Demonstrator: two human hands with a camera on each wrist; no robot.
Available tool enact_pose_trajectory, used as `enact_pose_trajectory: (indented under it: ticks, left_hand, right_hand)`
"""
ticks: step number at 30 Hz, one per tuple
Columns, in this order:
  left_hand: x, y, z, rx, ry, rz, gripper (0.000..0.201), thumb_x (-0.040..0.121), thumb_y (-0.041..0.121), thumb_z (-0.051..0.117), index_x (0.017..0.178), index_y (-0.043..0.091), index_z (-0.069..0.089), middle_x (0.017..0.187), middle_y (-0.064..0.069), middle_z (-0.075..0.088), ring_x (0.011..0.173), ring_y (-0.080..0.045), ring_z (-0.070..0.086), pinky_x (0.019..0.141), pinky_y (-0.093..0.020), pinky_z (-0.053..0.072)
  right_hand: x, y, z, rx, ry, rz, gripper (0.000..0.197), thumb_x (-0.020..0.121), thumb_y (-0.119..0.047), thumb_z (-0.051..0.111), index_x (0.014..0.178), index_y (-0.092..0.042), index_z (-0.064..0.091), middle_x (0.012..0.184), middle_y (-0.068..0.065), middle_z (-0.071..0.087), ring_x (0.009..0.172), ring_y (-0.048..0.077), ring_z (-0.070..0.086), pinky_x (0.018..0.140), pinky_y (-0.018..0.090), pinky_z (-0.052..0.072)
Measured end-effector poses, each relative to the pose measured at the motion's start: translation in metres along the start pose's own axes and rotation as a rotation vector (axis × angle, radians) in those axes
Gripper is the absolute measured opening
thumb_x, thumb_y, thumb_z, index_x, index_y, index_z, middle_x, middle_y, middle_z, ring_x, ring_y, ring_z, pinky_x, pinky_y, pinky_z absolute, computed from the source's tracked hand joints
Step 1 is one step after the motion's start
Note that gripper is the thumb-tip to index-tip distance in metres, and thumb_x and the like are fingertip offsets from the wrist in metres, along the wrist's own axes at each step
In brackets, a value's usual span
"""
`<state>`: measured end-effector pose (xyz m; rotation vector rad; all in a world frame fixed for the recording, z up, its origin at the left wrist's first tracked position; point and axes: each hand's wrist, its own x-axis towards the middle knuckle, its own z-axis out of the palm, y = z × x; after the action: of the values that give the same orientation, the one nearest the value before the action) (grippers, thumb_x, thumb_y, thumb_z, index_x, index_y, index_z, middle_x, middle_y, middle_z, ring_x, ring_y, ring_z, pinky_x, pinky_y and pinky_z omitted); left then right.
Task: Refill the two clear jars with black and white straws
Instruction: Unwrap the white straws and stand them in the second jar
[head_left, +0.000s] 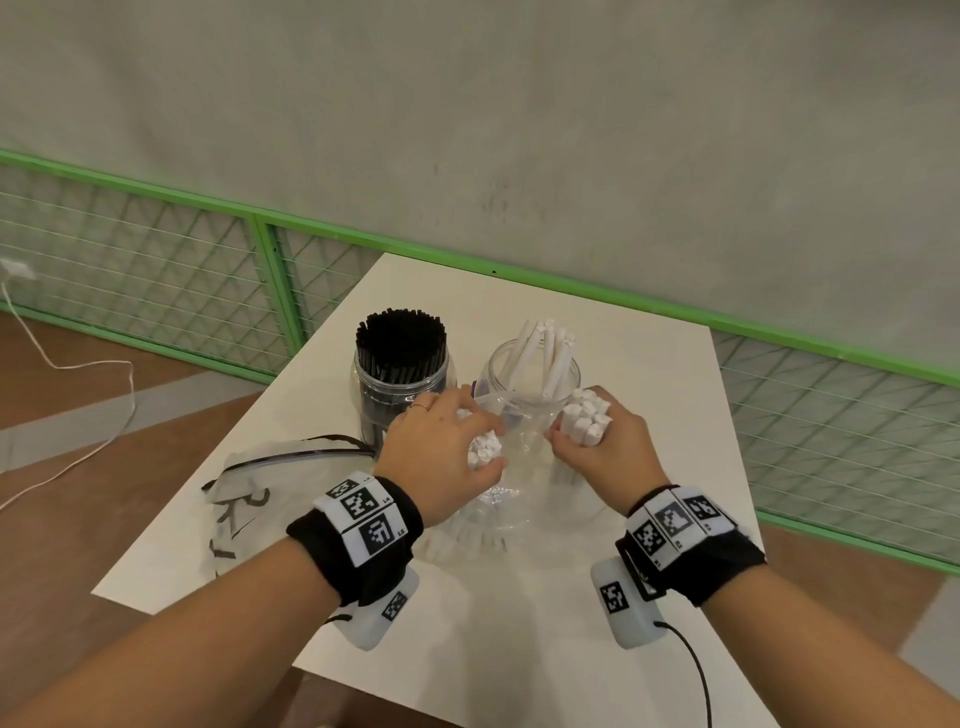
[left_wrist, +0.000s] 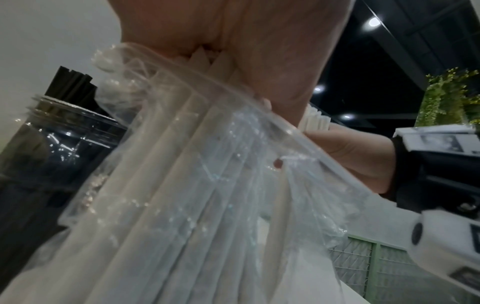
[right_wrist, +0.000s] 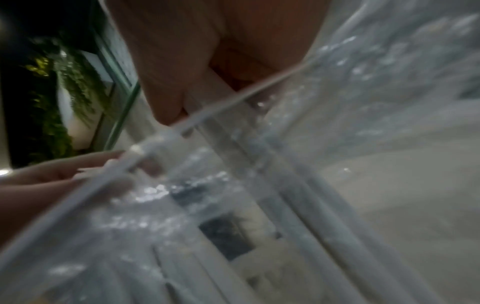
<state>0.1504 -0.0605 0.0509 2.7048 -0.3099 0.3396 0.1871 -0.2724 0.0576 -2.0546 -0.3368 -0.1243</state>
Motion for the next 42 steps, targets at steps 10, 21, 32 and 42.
enact_pose_trajectory:
  ticks: [10,21,32,42]
  left_hand:
    - [-0.001,0.008,0.004,0.025,0.029,0.059,0.04,0.072,0.056,0.047,0.1,0.033,0.066,0.102,0.005,0.058,0.088,-0.023,0.052,0.067,-0.037,0.051]
    - [0.003,0.009,0.006,0.025,-0.002,0.045,0.044,0.073,0.056,0.045,0.102,0.032,0.067,0.103,0.003,0.058,0.087,-0.024,0.052,0.068,-0.039,0.052]
    - [0.006,0.011,0.005,0.037,-0.008,0.043,0.042,0.072,0.057,0.047,0.102,0.034,0.065,0.102,0.003,0.058,0.087,-0.024,0.053,0.063,-0.039,0.053]
    - [0.006,0.012,0.002,0.043,-0.013,0.033,0.041,0.072,0.057,0.047,0.102,0.037,0.064,0.103,0.005,0.058,0.089,-0.023,0.054,0.058,-0.035,0.053]
  right_hand:
    - [-0.019,0.085,0.025,-0.005,-0.03,0.366,0.033,0.069,-0.024,0.082,0.095,-0.013,0.065,0.091,0.002,0.07,0.085,0.017,0.066,0.068,0.022,0.047]
    - [-0.01,0.062,-0.005,0.21,0.047,0.369,0.015,0.073,-0.017,0.079,0.08,-0.006,0.072,0.078,0.005,0.069,0.077,0.019,0.066,0.066,0.027,0.048]
    - [0.081,-0.065,-0.057,0.375,0.155,0.002,0.006,0.078,-0.008,0.075,0.074,-0.01,0.072,0.068,0.004,0.072,0.076,0.028,0.071,0.075,0.04,0.058]
    - [0.122,-0.034,-0.002,0.387,0.124,0.111,0.012,0.072,-0.02,0.079,0.074,-0.011,0.071,0.079,0.012,0.073,0.077,0.023,0.069,0.076,0.04,0.057]
